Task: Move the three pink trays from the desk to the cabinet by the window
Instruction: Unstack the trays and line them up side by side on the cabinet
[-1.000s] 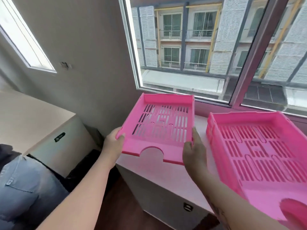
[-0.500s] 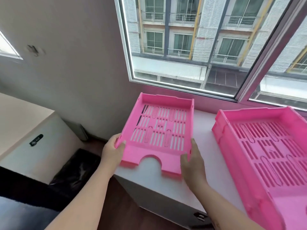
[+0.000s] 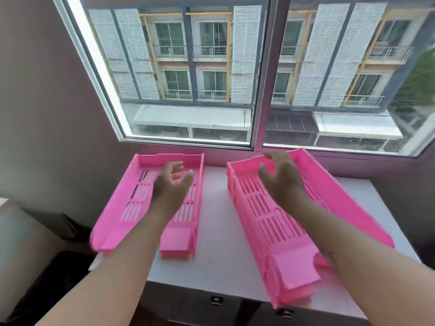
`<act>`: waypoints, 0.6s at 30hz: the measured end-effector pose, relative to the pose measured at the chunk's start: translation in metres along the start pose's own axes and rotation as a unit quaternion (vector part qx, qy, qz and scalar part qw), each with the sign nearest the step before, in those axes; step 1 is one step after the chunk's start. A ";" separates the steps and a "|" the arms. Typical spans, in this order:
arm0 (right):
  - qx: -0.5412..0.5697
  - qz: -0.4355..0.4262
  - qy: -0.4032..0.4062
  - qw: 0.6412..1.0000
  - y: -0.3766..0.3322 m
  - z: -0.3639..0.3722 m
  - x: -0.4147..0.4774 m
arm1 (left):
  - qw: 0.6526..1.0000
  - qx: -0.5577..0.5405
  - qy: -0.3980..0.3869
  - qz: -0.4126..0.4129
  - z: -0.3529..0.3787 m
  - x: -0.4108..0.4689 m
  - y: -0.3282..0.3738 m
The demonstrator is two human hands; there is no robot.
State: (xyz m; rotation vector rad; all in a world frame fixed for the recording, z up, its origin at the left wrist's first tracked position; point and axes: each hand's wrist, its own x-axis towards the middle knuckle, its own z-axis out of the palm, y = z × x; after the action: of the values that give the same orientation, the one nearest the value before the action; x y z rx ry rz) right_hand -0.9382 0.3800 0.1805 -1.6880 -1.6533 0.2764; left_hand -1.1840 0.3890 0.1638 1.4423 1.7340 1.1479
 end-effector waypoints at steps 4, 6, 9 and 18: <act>-0.090 0.048 -0.019 0.995 0.075 -0.066 -0.005 | 0.992 -0.015 -0.101 -0.075 0.076 -0.046 0.025; -0.123 0.084 -0.052 0.988 0.106 -0.088 -0.011 | 0.984 -0.024 -0.127 -0.119 0.102 -0.067 0.030; -0.131 0.134 -0.132 0.973 0.139 -0.104 -0.020 | 0.977 -0.022 -0.146 -0.157 0.128 -0.092 0.031; -0.057 0.207 -0.208 0.954 0.148 -0.091 -0.028 | 0.981 0.025 -0.130 -0.144 0.128 -0.073 0.025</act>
State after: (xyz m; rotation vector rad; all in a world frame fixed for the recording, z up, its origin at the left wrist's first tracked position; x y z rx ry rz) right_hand -0.7716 0.3377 0.1417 -2.1716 -1.6075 0.7996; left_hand -1.0456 0.3495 0.1240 1.2545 1.7236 0.7337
